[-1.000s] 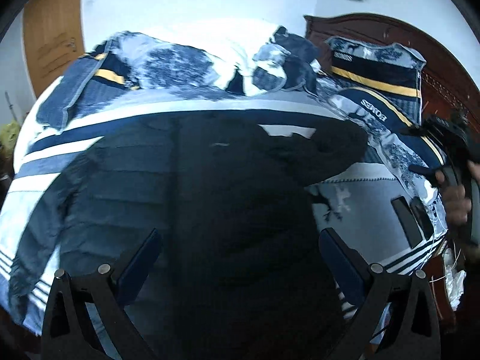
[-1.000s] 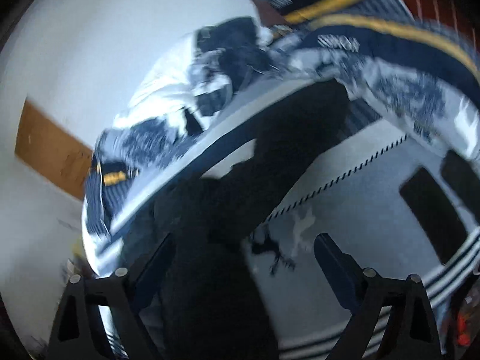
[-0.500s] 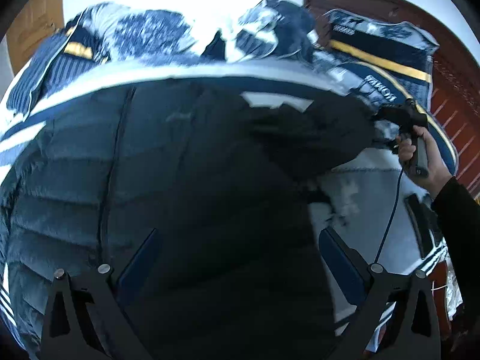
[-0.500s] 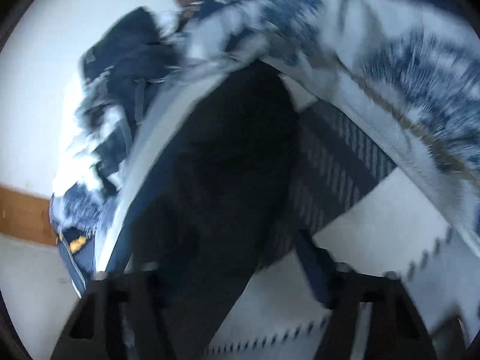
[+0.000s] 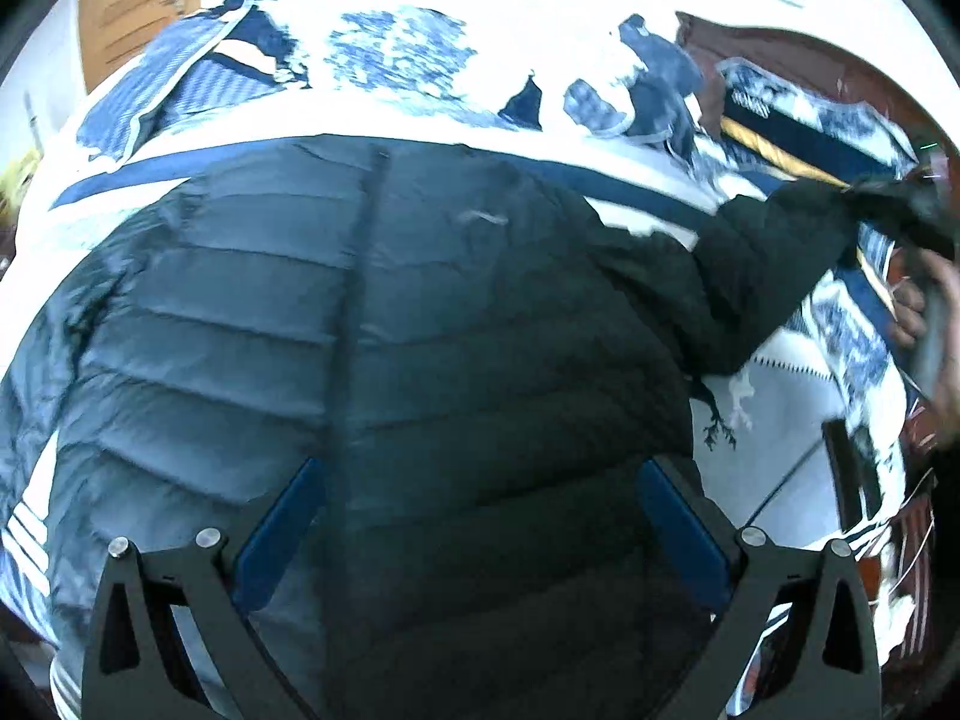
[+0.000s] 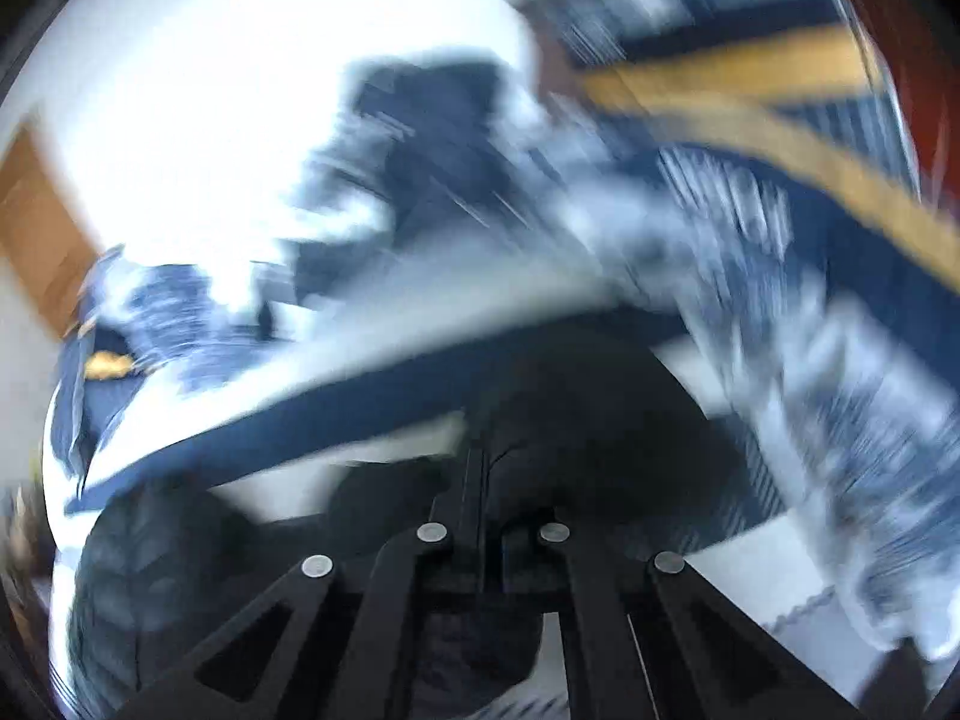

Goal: Fold large clothes

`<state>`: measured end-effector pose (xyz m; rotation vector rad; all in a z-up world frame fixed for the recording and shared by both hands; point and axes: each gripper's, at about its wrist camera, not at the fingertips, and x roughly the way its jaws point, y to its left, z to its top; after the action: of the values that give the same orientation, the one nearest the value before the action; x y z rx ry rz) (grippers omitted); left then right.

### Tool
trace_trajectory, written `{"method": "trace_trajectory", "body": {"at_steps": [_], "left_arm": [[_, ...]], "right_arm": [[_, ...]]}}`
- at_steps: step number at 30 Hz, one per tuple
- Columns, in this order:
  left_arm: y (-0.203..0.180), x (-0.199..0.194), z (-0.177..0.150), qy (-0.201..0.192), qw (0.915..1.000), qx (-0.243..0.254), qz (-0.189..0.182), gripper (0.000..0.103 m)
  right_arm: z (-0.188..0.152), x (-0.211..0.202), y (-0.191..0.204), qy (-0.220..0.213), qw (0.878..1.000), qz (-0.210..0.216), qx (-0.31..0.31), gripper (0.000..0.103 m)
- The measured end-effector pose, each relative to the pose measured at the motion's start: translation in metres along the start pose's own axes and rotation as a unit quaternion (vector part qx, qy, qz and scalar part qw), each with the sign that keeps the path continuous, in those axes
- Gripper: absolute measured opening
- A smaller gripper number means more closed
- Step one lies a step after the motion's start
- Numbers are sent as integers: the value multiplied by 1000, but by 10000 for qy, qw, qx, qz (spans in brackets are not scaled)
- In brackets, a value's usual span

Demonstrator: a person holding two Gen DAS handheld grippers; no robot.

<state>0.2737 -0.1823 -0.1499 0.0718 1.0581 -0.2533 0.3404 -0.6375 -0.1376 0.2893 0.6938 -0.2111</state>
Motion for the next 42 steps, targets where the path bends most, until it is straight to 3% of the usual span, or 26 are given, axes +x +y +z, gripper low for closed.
{"method": "trace_trajectory", "body": {"at_steps": [2, 6, 9, 12, 17, 20, 23, 24, 26, 27, 28, 29, 34, 37, 42], "left_arm": [[15, -22, -4, -144, 9998, -148, 30, 103], [47, -57, -11, -341, 9986, -377, 118, 103], [76, -77, -18, -380, 9975, -551, 233, 103], [109, -89, -25, -434, 9954, -763, 374, 103], [170, -90, -38, -286, 9903, -1234, 579, 103], [196, -86, -44, -223, 9871, -1429, 683, 103], [210, -80, -47, -131, 9848, -1571, 726, 103], [213, -79, -48, -116, 9843, -1619, 695, 103], [213, -79, -49, -128, 9839, -1658, 658, 103], [212, -80, -49, -128, 9839, -1663, 638, 103], [209, -79, -50, -116, 9840, -1672, 603, 103], [207, -78, -49, -97, 9841, -1683, 558, 103], [172, -57, -54, 108, 9850, -1722, -9, 103], [161, -34, -54, 149, 9768, -2114, -304, 103], [161, 6, -32, 206, 9623, -2689, -348, 103]], "right_arm": [[-1, -59, 65, -338, 9976, 258, -538, 3], [-24, -127, 181, -627, 9859, 823, -1315, 3], [-51, -138, 245, -696, 9783, 1108, -1607, 3], [-88, -118, 304, -461, 9743, 1371, -1729, 3], [-160, -43, 379, 452, 9688, 1941, -1477, 7], [-198, -5, 401, 971, 9632, 2011, -1498, 8], [-245, 42, 422, 1991, 9453, 2068, -1552, 20], [-265, 58, 427, 2475, 9345, 2007, -1589, 33], [-277, 51, 418, 2597, 9317, 2010, -1553, 38], [-278, 41, 412, 2498, 9329, 2104, -1518, 48], [-277, 30, 404, 2406, 9352, 2152, -1459, 72], [-275, 14, 389, 2221, 9413, 2168, -1326, 80], [-261, -41, 300, 1951, 9523, 2310, -410, 82], [-256, -60, 240, 1939, 9529, 2303, 369, 82], [-245, -68, 165, 1806, 9450, 2416, 1268, 82]]}}
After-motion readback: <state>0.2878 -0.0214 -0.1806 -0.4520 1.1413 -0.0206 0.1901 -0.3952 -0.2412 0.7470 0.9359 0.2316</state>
